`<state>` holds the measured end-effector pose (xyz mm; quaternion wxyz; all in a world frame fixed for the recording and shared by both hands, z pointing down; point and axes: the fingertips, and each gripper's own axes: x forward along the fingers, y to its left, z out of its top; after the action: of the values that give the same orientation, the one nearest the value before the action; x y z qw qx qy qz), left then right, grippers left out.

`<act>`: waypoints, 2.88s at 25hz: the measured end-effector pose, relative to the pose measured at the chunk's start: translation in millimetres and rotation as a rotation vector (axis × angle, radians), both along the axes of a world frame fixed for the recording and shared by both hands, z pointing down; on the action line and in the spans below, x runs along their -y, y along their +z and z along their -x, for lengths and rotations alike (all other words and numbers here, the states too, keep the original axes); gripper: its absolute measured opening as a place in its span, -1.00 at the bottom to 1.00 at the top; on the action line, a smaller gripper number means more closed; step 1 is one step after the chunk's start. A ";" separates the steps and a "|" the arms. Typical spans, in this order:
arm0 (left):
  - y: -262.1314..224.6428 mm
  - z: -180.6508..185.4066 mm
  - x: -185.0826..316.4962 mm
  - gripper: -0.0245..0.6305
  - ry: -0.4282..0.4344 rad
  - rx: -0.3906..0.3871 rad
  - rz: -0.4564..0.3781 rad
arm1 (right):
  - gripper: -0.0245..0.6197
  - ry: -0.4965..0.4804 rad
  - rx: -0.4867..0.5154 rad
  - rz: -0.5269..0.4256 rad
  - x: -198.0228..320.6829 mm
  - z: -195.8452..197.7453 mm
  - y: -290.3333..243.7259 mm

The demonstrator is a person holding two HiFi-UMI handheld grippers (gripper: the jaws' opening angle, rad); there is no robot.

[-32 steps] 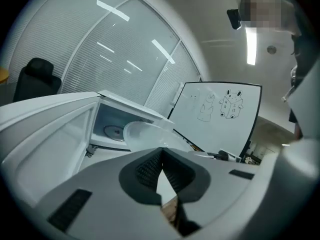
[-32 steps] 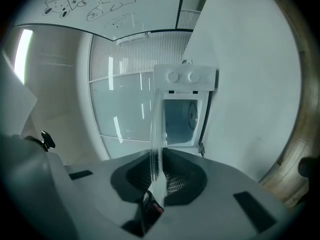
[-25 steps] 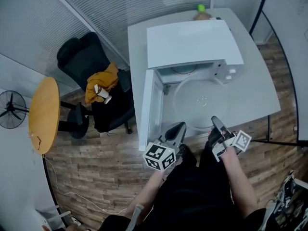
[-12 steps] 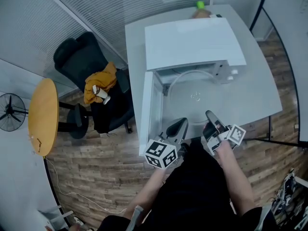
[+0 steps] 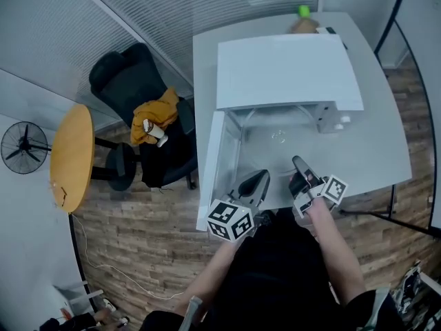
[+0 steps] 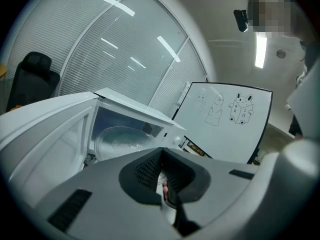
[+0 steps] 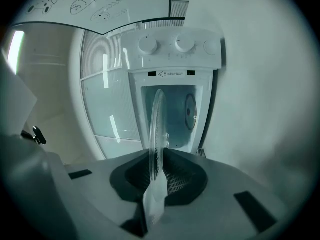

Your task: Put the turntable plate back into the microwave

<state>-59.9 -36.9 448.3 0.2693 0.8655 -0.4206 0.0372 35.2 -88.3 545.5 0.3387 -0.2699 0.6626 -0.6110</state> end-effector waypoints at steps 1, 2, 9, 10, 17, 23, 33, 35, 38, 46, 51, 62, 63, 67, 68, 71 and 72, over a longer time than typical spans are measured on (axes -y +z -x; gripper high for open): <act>0.4 -0.5 3.4 -0.93 -0.008 0.002 0.000 | -0.79 -0.006 0.003 0.003 4.4 1.5 2.5; 0.7 -1.1 6.6 -0.93 -0.015 0.003 0.000 | -0.79 -0.011 0.006 0.006 8.9 2.3 5.1; 3.9 -4.6 18.2 -0.93 -0.069 -0.002 -0.002 | -0.80 -0.027 0.026 0.021 37.1 -0.2 21.6; 3.8 -5.0 18.6 -0.93 -0.075 -0.005 -0.001 | -0.80 -0.022 0.029 0.025 41.2 -0.4 23.3; 0.4 -10.4 23.2 -0.93 -0.084 -0.005 -0.001 | -0.80 0.036 0.050 0.032 68.2 4.4 29.4; 5.2 -14.4 25.0 -0.93 -0.065 -0.009 0.002 | -0.80 0.067 0.063 0.016 99.0 15.3 33.6; 10.4 -12.1 19.8 -0.93 -0.040 -0.028 0.012 | -0.79 0.150 0.068 0.059 131.3 17.5 51.8; 12.5 -11.2 19.5 -0.93 -0.038 -0.033 0.018 | -0.79 0.168 0.070 0.073 137.9 18.1 55.3; 15.7 -8.7 18.4 -0.93 -0.037 -0.034 0.028 | -0.79 0.187 0.064 0.095 147.1 20.5 60.5; 18.7 0.8 10.2 -0.93 -0.046 -0.024 0.043 | -0.77 0.210 0.030 0.133 167.6 29.9 66.0; 17.6 5.2 11.2 -0.93 -0.056 -0.032 0.045 | -0.75 0.227 0.009 0.174 175.9 33.3 69.0; 16.0 3.7 18.6 -0.93 -0.037 -0.034 0.043 | -0.78 0.201 -0.068 0.207 183.5 29.9 72.6; 16.3 2.6 19.0 -0.93 -0.033 -0.033 0.043 | -0.78 0.192 -0.079 0.208 184.5 29.8 71.6; 18.3 0.0 21.3 -0.93 -0.021 -0.035 0.046 | -0.46 0.162 -0.106 0.215 189.3 34.1 67.6; 18.3 -0.4 21.4 -0.93 -0.019 -0.036 0.048 | -0.45 0.160 -0.112 0.217 189.0 34.7 67.1; 17.4 0.4 22.0 -0.93 -0.015 -0.035 0.047 | -0.24 0.161 -0.123 0.232 187.4 34.6 65.6; 17.1 1.0 22.7 -0.93 -0.014 -0.035 0.046 | -0.01 0.163 -0.128 0.242 187.2 34.3 65.1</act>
<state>-61.0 -59.6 465.4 0.2969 0.8566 -0.4209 0.0298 0.9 -275.4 610.6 0.3092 -0.3999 0.5804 -0.6384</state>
